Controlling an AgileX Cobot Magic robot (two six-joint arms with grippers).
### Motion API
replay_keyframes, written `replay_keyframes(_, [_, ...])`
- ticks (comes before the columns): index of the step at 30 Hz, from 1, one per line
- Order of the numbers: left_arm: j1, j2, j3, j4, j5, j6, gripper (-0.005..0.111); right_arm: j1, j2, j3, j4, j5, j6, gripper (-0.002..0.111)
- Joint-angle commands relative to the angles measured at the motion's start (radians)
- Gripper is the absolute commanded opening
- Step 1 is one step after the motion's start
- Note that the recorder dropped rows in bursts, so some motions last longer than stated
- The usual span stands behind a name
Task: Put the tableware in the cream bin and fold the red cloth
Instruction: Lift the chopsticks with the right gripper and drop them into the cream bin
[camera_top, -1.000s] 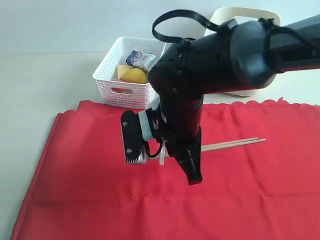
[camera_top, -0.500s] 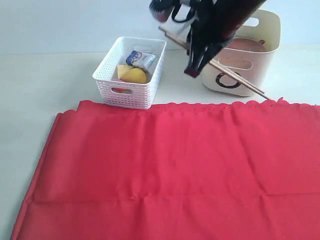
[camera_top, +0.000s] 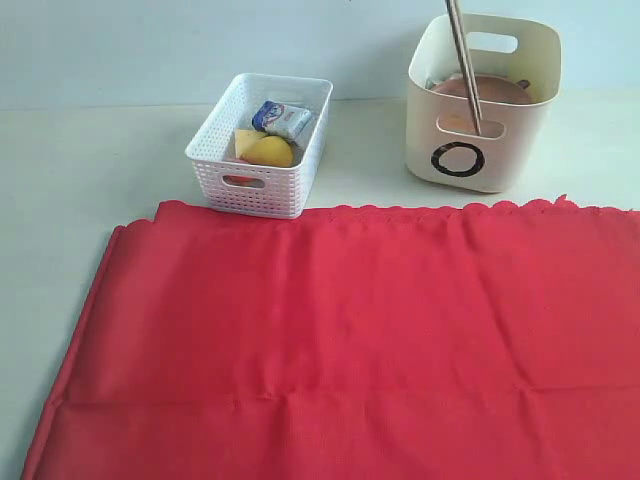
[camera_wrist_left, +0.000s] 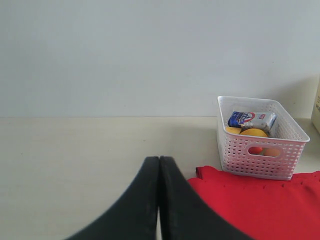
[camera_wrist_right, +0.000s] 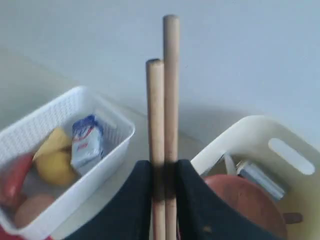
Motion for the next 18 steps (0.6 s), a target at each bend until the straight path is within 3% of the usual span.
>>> replay_keyframes(1, [-0.007,-0.005,0.000,-0.004,-0.004,-0.002,0.001,-0.059,-0.008,-0.019,0.015,-0.138,0.106,0.000])
replay_keyframes(9, [-0.007,-0.005,0.000,-0.004,-0.004,0.001,0.001,-0.145,0.048,-0.019,0.015,-0.306,0.171,0.000])
replay_keyframes(18, [-0.007,-0.005,0.000,-0.004,-0.004,-0.002,0.001,-0.147,0.171,-0.019,0.012,-0.417,0.168,0.000])
